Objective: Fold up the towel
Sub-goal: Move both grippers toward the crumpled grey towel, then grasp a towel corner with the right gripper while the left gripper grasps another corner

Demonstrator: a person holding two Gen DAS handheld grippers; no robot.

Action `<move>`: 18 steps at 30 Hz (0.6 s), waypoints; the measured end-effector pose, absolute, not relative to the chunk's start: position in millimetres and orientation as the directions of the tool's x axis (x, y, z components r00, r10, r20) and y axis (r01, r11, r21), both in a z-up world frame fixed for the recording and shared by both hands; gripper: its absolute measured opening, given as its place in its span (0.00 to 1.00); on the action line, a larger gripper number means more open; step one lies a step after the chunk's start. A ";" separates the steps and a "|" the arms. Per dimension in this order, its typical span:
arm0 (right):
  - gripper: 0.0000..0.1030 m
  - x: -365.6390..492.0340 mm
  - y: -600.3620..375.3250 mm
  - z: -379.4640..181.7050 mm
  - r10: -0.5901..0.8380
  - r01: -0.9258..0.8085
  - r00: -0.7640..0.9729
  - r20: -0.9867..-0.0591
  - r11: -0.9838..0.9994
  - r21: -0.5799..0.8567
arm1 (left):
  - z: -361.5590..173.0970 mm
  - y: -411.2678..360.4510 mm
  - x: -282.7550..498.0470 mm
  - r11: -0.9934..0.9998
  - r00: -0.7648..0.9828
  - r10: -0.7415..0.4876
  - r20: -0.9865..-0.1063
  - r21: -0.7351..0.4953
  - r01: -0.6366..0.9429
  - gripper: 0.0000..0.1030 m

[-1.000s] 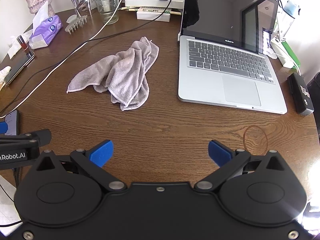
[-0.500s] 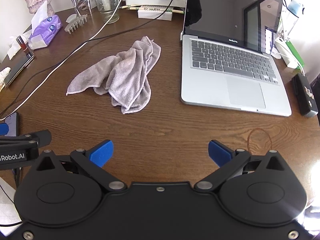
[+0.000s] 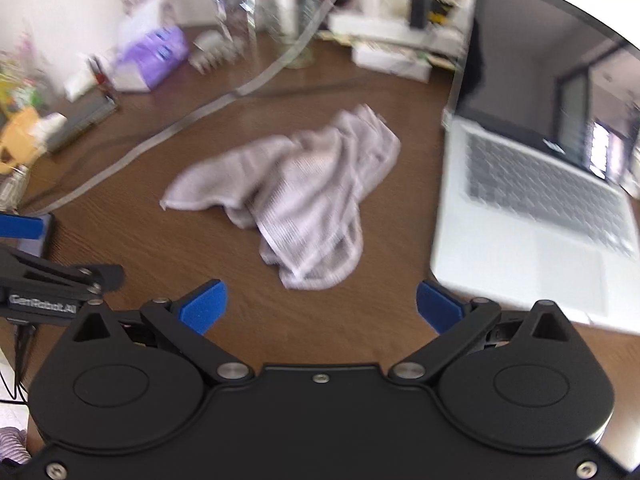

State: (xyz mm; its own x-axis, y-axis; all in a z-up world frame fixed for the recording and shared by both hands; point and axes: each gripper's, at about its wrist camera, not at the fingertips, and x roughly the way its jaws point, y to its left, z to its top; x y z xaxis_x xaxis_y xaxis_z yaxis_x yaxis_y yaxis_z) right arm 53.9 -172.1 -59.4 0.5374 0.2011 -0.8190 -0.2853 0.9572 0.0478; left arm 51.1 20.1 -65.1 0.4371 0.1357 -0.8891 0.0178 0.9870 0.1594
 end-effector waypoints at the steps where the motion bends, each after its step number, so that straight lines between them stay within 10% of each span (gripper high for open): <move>1: 0.98 56.9 -170.3 -62.4 0.202 -0.298 0.535 -0.820 0.954 0.040 | -67.9 21.1 53.9 0.986 0.435 0.136 -0.890 0.163 0.023 1.00; 18: 0.51 97.2 -124.6 -106.2 0.199 -0.655 0.500 -0.843 0.723 -0.218 | -88.7 26.2 78.4 0.986 0.400 0.132 -0.907 0.162 0.042 1.00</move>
